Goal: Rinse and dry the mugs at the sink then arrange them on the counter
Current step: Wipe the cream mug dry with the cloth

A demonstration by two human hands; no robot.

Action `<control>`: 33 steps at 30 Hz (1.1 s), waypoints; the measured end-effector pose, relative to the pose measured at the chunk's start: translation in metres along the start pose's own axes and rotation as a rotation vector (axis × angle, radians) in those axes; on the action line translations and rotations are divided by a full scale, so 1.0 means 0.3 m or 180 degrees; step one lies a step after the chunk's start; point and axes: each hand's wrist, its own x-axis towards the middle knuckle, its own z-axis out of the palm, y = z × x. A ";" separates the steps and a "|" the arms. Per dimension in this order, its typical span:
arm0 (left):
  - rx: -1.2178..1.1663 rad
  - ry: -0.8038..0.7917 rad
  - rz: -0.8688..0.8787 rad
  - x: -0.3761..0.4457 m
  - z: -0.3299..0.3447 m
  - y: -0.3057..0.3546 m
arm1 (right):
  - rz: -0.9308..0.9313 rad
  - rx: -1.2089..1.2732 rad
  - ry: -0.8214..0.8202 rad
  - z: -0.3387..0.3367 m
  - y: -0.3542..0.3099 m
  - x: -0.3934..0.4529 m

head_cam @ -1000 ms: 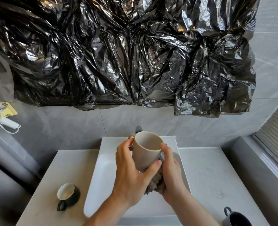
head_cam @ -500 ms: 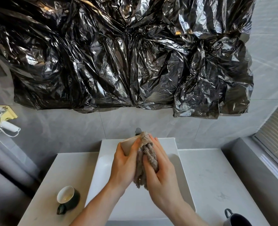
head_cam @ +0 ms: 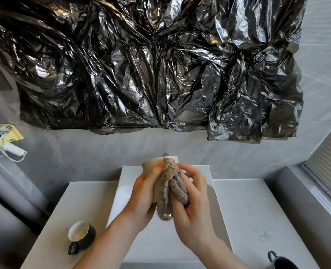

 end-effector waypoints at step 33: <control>0.0414 0.0039 0.0761 -0.044 0.004 -0.040 | 0.1550 0.1523 0.0330 -0.014 -0.020 0.023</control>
